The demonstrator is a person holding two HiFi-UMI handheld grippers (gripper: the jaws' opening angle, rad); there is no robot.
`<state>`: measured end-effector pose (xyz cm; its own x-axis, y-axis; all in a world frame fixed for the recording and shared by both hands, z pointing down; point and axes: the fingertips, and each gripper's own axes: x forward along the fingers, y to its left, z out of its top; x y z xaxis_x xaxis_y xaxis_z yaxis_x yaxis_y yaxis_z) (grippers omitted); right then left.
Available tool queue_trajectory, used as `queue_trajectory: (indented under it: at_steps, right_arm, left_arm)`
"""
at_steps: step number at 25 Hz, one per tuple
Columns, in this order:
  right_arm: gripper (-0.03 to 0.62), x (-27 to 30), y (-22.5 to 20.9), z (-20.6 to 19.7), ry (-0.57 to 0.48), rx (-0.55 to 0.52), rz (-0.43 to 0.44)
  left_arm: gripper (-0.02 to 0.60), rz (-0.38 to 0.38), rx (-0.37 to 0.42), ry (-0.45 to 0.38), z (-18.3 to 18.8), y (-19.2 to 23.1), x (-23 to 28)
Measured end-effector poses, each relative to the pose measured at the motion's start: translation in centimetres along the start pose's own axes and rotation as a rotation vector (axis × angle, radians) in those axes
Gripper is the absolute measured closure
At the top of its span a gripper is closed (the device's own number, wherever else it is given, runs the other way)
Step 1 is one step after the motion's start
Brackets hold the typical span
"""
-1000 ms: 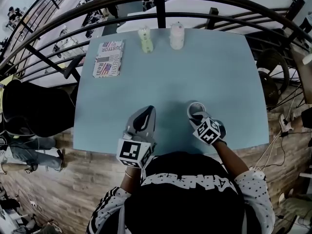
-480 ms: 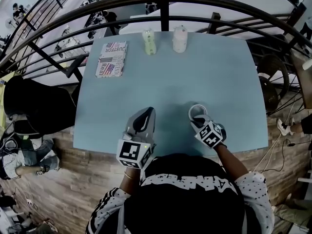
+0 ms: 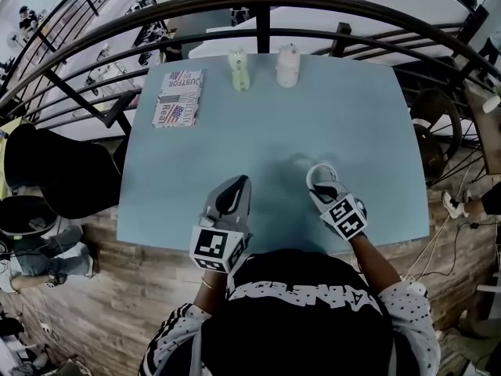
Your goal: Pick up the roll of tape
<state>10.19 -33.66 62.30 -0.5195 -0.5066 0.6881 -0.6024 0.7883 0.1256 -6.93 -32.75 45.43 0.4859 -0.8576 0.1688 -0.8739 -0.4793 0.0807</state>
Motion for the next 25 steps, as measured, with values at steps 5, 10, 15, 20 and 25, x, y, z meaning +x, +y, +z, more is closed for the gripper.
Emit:
queue_trajectory:
  at_steps: [5, 10, 15, 20, 25]
  right_arm:
    - [0.543, -1.9, -1.3, 2.9, -0.091, 0.042, -0.025]
    - [0.543, -4.0, -1.6, 5.8, -0.183, 0.097, -0.024]
    - [0.543, -5.9, -2.2, 8.2, -0.291, 0.14, -0.023]
    - [0.543, -8.4, -2.1, 10.4, -0.385, 0.16, -0.019]
    - [0.543, -10.4, -2.2, 12.2, -0.458, 0.16, -0.019]
  left_arm:
    - [0.581, -0.005, -0.007, 0.014, -0.3, -0.3, 0.1]
    - [0.581, -0.014, -0.006, 0.014, -0.1, -0.8, 0.0]
    - [0.581, -0.018, 0.004, 0.018, -0.2, -1.3, 0.3]
    - [0.581, -0.024, 0.017, 0.014, 0.3, -1.8, 0.3]
    - [0.581, -0.037, 0.027, 0.018, 0.3, -2.6, 0.6]
